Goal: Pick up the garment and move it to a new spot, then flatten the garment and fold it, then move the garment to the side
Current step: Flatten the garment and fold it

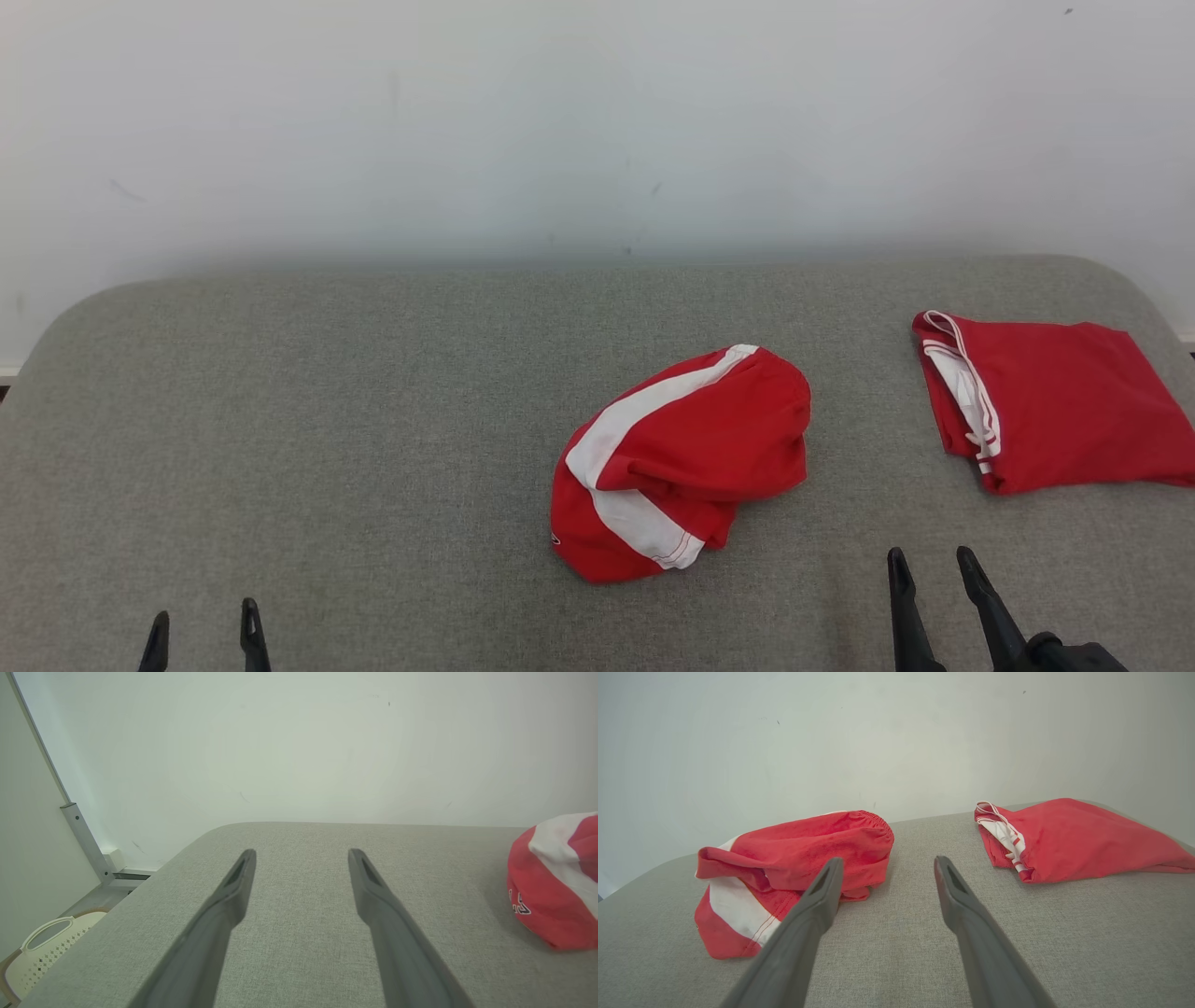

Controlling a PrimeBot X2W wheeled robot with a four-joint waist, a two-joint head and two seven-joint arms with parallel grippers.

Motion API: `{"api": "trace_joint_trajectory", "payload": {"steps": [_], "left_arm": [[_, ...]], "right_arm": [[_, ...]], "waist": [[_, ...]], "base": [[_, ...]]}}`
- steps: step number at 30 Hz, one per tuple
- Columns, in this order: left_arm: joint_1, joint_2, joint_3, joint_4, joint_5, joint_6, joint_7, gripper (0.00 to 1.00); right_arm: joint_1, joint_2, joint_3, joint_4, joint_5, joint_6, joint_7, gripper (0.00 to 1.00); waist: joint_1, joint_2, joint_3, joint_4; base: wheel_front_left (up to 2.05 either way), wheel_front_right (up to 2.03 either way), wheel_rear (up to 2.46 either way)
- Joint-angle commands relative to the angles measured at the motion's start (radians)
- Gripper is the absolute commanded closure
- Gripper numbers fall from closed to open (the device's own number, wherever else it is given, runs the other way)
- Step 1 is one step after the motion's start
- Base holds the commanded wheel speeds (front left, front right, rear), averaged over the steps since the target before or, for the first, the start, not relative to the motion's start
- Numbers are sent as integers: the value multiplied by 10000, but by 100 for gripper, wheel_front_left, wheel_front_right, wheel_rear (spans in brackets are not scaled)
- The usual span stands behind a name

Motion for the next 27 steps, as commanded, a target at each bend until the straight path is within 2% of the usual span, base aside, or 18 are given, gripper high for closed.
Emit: {"api": "trace_joint_trajectory", "payload": {"steps": [1,27], "left_arm": [[69,-29,29,15,5,-6,-33,0],[73,-42,-64,19,-111,88,-33,0]], "right_arm": [[75,1,-15,15,40,-23,2,0],[57,1,0,53,32,-23,2,0]], "waist": [[0,0,3,-2],[0,0,19,-34]], "base": [[0,0,0],[0,0,0]]}}
